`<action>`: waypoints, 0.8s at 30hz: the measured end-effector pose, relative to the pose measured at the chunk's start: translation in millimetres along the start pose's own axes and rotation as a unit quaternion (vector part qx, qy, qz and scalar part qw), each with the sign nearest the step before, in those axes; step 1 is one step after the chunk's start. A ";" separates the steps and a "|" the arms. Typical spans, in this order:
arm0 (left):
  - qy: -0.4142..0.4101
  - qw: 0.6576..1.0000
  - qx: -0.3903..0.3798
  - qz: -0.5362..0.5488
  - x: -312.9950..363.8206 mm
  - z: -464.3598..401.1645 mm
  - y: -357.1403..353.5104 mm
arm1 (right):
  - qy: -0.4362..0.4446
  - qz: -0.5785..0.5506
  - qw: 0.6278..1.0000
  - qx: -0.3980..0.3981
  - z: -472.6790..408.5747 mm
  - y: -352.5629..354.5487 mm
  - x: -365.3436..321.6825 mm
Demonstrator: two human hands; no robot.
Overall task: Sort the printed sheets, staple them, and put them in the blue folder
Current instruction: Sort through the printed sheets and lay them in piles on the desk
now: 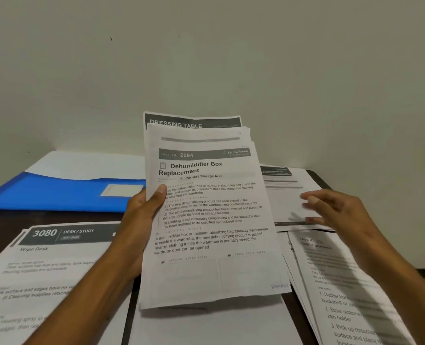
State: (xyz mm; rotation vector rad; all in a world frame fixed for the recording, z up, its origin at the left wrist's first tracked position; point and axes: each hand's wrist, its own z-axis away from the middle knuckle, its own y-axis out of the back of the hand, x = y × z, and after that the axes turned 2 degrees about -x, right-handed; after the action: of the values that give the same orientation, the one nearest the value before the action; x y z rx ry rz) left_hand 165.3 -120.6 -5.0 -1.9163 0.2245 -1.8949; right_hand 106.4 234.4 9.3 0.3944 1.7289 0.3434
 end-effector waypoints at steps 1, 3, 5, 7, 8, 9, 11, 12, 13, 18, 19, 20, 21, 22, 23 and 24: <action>-0.002 1.000 -0.002 0.001 1.0 0.0 -0.7 | 0.010 -0.020 0.999 -0.025 11.1 -11.1 -15.8; -0.004 1.000 -0.005 0.006 1.3 -0.1 -0.8 | 0.027 -0.037 0.996 -0.073 35.2 -33.8 -41.7; -0.003 1.000 -0.010 0.009 1.2 0.3 -0.8 | 0.043 -0.024 0.995 -0.087 52.8 -52.4 -54.5; -0.005 1.000 -0.017 0.012 1.4 0.9 -0.3 | 0.049 0.004 0.996 -0.077 61.1 -63.9 -58.2; -0.007 1.000 -0.022 0.015 1.8 1.3 -0.3 | 0.047 0.007 0.997 -0.068 62.6 -67.8 -58.0; -0.008 1.000 -0.025 0.017 2.1 1.7 -0.2 | 0.047 0.006 0.997 -0.058 63.4 -70.8 -57.0; -0.010 0.999 -0.030 0.019 2.8 2.5 -0.7 | 0.045 -0.008 0.998 -0.043 64.4 -74.1 -57.0; -0.010 0.999 -0.034 0.020 2.9 2.3 -0.5 | 0.044 -0.018 0.998 -0.038 65.1 -74.7 -57.3; -0.009 0.999 -0.038 0.021 3.0 2.1 -0.3 | 0.044 -0.029 0.998 -0.032 65.5 -74.8 -58.4; 0.019 0.998 -0.037 0.044 4.1 -0.5 1.6 | 0.042 -0.056 0.997 -0.017 66.9 -74.0 -67.0; 0.018 0.998 -0.035 0.041 4.8 -1.0 3.0 | 0.040 -0.048 0.998 -0.014 67.0 -72.8 -67.5; 0.016 0.999 -0.031 0.036 5.4 -2.0 5.1 | 0.039 -0.037 0.999 -0.009 66.5 -70.8 -66.7; 0.012 0.999 -0.023 0.035 6.7 -2.4 7.4 | 0.038 -0.034 0.999 0.003 66.8 -67.4 -65.3; 0.003 0.999 -0.013 0.038 9.1 -4.5 10.7 | 0.032 -0.040 0.998 0.022 66.6 -61.9 -63.0; -0.007 0.999 0.002 0.040 11.8 -5.8 14.2 | 0.022 -0.050 0.997 0.048 67.3 -55.4 -60.4; -0.018 0.999 0.026 0.039 14.6 -8.8 19.3 | 0.013 -0.053 0.996 0.076 68.0 -46.3 -56.6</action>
State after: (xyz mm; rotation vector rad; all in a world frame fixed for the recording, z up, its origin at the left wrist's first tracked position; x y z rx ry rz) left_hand 161.0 -145.4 0.1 -1.8784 0.2339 -1.7973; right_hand 179.6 168.7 26.0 0.4084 1.7998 0.1421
